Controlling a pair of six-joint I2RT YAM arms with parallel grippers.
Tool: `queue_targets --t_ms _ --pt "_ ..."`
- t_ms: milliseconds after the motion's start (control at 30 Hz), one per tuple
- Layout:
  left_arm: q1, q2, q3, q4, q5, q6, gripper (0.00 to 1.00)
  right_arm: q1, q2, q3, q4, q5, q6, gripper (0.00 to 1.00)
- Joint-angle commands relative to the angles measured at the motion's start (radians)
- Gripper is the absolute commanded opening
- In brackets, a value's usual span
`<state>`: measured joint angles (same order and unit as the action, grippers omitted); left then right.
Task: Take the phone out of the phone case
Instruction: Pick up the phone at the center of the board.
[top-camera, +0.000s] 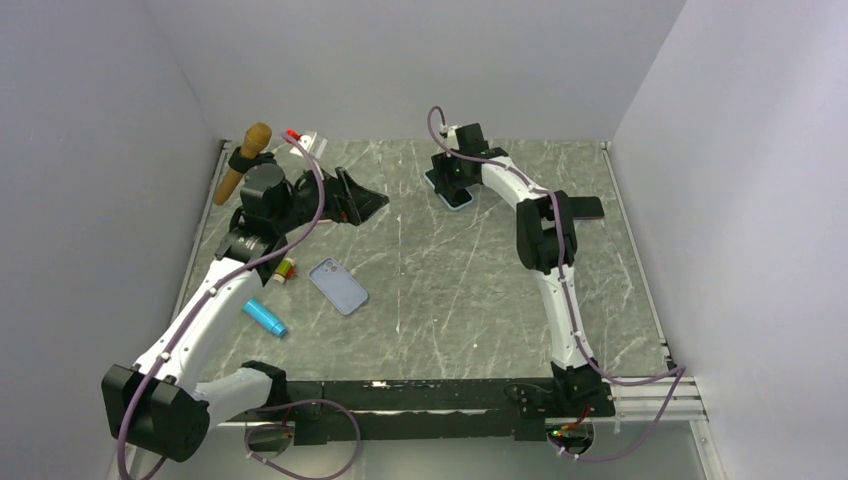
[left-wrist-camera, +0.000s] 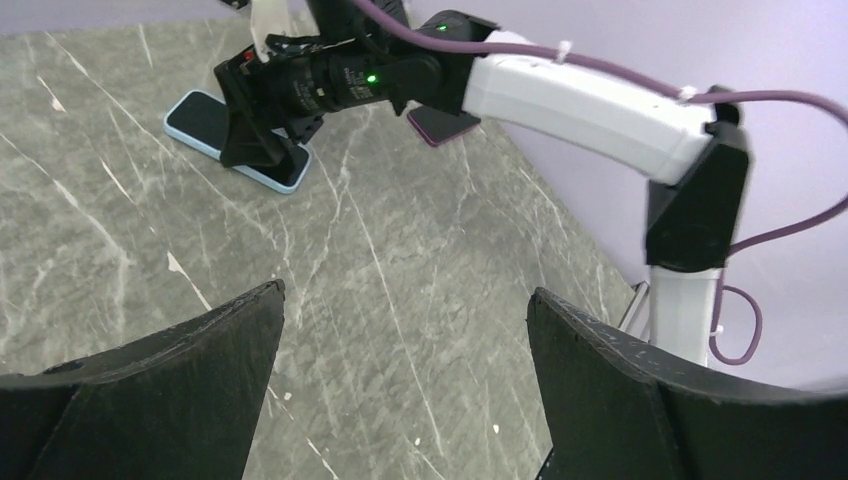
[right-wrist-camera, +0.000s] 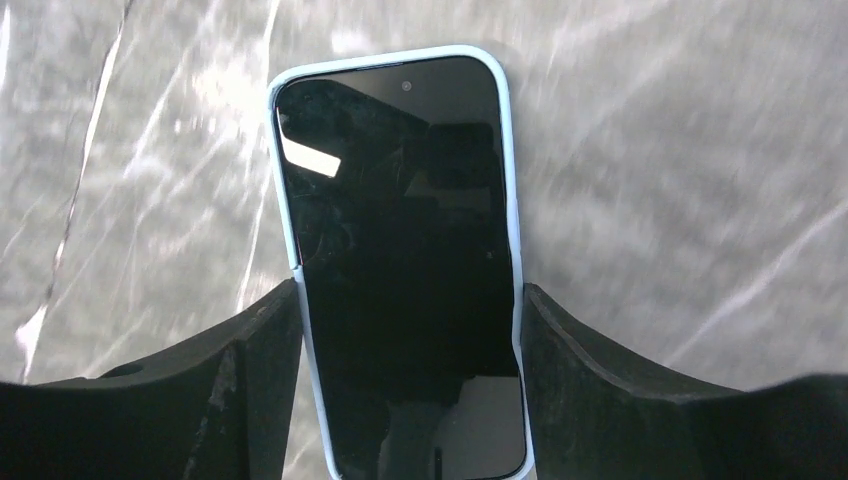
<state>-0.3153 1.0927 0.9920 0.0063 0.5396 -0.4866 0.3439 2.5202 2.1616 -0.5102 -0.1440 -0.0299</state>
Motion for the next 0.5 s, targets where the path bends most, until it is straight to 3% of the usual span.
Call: queue_targets --t_ms 0,167,267,367,467 --pt "0.004 0.045 0.023 0.023 0.056 -0.018 0.93 0.017 -0.141 -0.294 -0.183 -0.048 0.181 0.28" --pt "0.001 0.079 0.012 0.029 0.053 -0.053 0.91 0.043 -0.393 -0.701 -0.031 0.104 0.338 0.34" --pt "-0.002 0.104 0.015 0.023 0.039 -0.057 0.86 0.075 -0.503 -0.888 0.046 0.126 0.391 0.48" --pt "-0.010 0.130 0.032 -0.004 0.032 -0.033 0.86 0.105 -0.552 -0.990 0.079 0.170 0.423 0.67" --pt "-0.025 0.148 0.055 -0.058 0.024 -0.013 0.87 0.111 -0.543 -0.984 0.074 0.190 0.403 0.76"
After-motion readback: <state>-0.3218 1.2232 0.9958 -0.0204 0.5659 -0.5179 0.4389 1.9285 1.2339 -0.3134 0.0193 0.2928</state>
